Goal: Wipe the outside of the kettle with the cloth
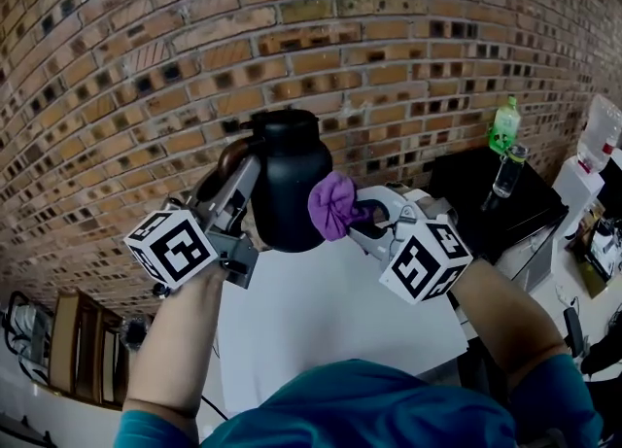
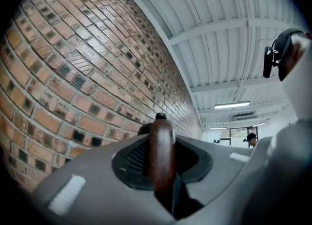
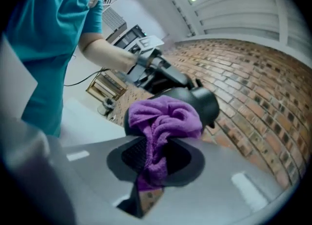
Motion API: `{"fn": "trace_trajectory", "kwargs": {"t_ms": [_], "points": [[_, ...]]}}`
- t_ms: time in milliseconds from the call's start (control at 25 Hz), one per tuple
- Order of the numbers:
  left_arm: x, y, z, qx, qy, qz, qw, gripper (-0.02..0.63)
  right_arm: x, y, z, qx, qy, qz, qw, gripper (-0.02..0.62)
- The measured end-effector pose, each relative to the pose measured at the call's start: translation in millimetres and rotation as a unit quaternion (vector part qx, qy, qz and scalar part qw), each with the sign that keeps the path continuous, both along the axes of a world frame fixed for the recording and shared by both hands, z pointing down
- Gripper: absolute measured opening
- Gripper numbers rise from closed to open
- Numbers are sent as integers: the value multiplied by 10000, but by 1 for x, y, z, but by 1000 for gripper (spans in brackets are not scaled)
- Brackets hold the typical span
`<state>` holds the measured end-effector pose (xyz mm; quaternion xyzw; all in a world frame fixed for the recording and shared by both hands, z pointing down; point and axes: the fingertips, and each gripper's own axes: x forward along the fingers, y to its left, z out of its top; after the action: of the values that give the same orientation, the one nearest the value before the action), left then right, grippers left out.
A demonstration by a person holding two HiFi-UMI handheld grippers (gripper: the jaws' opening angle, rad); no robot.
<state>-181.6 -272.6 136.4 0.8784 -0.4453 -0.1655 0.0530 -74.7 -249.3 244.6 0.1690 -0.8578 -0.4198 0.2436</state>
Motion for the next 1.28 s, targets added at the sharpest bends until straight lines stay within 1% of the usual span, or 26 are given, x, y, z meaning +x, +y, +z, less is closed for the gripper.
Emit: {"fn": "trace_trajectory", "kwargs": {"t_ms": [120,200,320,440,520,600,680,800,960,1040,1080,1120,1160,1200,1240,1280], "points": [[-7,-9,2,11,-181,-373,9991,94,-13,4,41,-126,528,-99,9985,64],[-9,-15,7,-19,-314,-590,9978,94,-16,7,47,-158,586,-157,9980,64],[-10,-22,16,-73,-534,-853,9949,94,-15,3,18,-36,237,-25,9997,64],[-7,-27,26,-102,-834,-1047,9910,94,-18,-8,-17,283,-14,293,9992,64],[-2,-30,33,-125,-1000,-1118,9886,94,-24,-18,-29,486,69,536,9974,64],[3,-34,38,-161,-1096,-1173,9869,94,-33,-26,-26,639,374,695,9948,64],[6,-36,41,-205,-1127,-1245,9856,94,-39,-30,-13,771,690,743,9919,64],[3,-38,40,-206,-1110,-1342,9845,94,-47,-22,25,785,1102,593,9890,64],[-2,-38,32,-83,-1096,-1389,9842,96,-57,-13,94,429,1599,312,9857,64],[-6,-37,31,-52,-1066,-1328,9854,97,-59,-6,113,85,1621,91,9867,64],[-9,-36,32,-57,-1001,-1236,9872,95,-58,-1,113,-206,1446,-100,9892,64],[-12,-34,32,-66,-898,-1095,9899,95,-54,6,107,-591,1105,-347,9915,64],[-14,-31,32,-67,-766,-906,9929,95,-47,11,94,-1016,612,-620,9910,64],[-16,-27,32,-48,-621,-681,9957,95,-36,13,76,-1412,10,-890,9860,64],[-18,-22,30,-2,-486,-431,9979,95,-24,11,54,-1756,-640,-1117,9760,64],[-19,-16,29,79,-375,-164,9991,95,-9,5,31,-2071,-1253,-1239,9623,64]]}}
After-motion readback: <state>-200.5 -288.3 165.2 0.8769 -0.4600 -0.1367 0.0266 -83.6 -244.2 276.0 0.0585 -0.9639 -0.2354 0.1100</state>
